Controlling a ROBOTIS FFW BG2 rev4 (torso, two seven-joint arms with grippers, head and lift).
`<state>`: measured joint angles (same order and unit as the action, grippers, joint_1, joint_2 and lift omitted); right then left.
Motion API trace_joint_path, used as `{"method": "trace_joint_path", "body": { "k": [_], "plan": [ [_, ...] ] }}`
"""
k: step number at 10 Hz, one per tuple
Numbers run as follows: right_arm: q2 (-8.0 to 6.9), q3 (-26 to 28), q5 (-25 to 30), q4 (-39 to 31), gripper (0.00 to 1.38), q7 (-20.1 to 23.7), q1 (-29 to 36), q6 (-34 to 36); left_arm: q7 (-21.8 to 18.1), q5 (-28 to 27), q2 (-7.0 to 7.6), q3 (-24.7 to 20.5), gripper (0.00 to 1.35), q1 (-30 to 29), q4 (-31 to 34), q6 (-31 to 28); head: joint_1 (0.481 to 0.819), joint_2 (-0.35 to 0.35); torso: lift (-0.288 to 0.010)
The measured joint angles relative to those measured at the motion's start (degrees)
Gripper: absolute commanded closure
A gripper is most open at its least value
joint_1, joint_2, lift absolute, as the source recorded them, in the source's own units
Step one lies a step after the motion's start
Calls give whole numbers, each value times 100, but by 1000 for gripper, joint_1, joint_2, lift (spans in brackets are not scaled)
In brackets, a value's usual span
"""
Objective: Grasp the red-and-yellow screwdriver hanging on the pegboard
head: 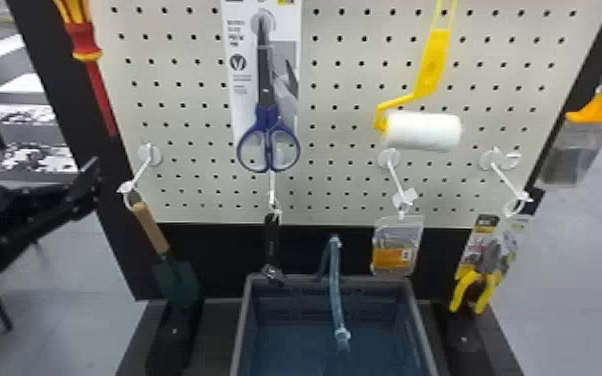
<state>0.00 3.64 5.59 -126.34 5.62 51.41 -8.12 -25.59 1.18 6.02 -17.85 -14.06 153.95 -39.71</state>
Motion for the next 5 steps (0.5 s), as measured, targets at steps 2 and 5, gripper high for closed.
{"method": "trace_joint_path", "body": {
  "k": [2, 5],
  "plan": [
    [0, -34, 3, 13, 234, 0, -28, 13, 23, 97, 275, -10, 170, 521, 7, -354, 549, 0, -100],
    [0, -75, 3, 27, 234, 0, -55, 21, 114, 451, 629, -173, 168, 1128, -50, -792, 549, 0, -100]
  ]
}}
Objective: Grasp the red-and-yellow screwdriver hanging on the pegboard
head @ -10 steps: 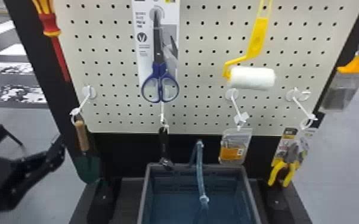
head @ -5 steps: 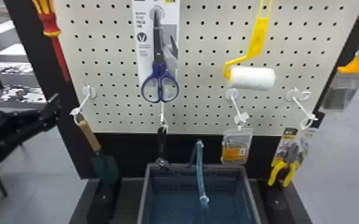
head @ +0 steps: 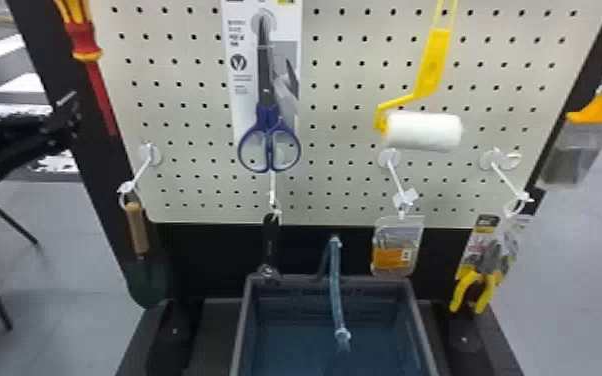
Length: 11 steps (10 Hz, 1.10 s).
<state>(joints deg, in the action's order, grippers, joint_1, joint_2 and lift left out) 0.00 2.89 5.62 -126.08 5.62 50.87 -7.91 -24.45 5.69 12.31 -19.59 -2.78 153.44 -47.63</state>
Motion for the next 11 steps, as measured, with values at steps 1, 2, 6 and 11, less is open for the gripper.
{"method": "trace_joint_path", "body": {
  "k": [1, 2, 6, 11],
  "plan": [
    [0, -7, 0, 0, 234, 0, -5, 1, 43, 298, 139, 16, 168, 229, -126, -115, 549, 0, -100],
    [0, -13, 5, 7, 234, 0, -18, 2, 56, 644, 324, 86, 168, 466, -352, -196, 549, 0, -100],
    [0, -50, 0, 28, 234, 0, -33, 9, 46, 1458, 1085, 374, 168, 1324, -1150, -393, 549, 0, -100],
    [0, -52, 0, 24, 234, 0, -38, 12, 165, 3153, 1740, 549, 173, 2090, -1977, -626, 549, 0, -100]
  ]
}}
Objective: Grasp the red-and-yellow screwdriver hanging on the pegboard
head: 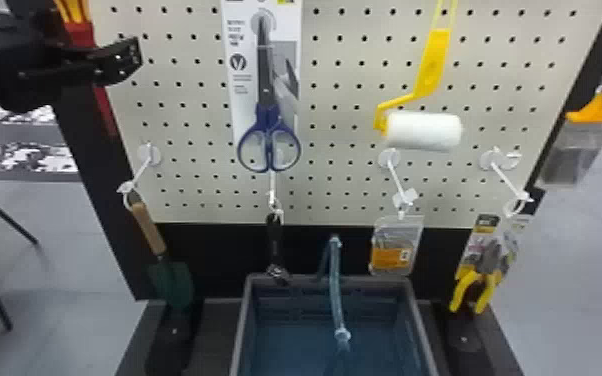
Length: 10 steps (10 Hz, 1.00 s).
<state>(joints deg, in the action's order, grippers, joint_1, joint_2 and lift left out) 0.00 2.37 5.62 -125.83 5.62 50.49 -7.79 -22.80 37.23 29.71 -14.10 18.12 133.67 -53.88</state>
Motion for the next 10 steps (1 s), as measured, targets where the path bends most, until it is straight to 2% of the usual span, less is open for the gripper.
{"method": "trace_joint_path", "body": {
  "k": [2, 4, 5, 7, 9, 10],
  "plan": [
    [0, 0, 0, 4, 234, 0, -9, 2, -5, 135, 155, 47, 173, 213, -130, -63, 549, 0, -100],
    [0, 0, -8, -7, 234, 0, 18, 2, 3, 435, 384, 174, 180, 540, -305, -150, 549, 0, -100],
    [0, 0, -13, -13, 234, 0, 23, 4, 4, 603, 482, 252, 254, 691, -421, -185, 549, 0, -100],
    [0, 1, -18, -23, 234, 0, 24, 4, 19, 705, 568, 339, 633, 846, -497, -245, 549, 0, -100],
    [0, 1, -30, -25, 234, 0, 38, 5, 39, 713, 596, 356, 840, 880, -504, -300, 549, 0, -100],
    [0, 1, -34, -25, 234, 0, 46, 5, 47, 689, 606, 364, 849, 893, -496, -328, 549, 0, -100]
  ]
}}
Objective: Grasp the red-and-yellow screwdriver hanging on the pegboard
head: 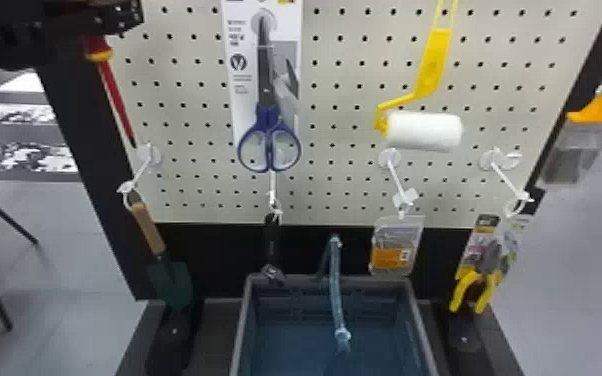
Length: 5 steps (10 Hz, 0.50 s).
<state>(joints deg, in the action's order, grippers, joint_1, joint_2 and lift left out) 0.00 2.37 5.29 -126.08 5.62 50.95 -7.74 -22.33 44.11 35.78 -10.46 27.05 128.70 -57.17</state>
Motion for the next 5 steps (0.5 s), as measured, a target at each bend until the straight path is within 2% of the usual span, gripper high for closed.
{"method": "trace_joint_path", "body": {
  "k": [1, 3, 5],
  "plan": [
    [0, 0, -2, -8, 236, 0, 8, 0, 1, -25, 20, 6, 851, 8, 3, -29, 549, 0, -100],
    [0, 0, -23, -37, 234, 0, 63, 0, 1, -115, 51, 9, 1082, 8, 16, -98, 549, 0, -100],
    [0, 0, -34, -54, 234, 0, 88, 9, 1, -176, 76, 9, 1084, -57, 21, -113, 549, 0, -100]
  ]
}}
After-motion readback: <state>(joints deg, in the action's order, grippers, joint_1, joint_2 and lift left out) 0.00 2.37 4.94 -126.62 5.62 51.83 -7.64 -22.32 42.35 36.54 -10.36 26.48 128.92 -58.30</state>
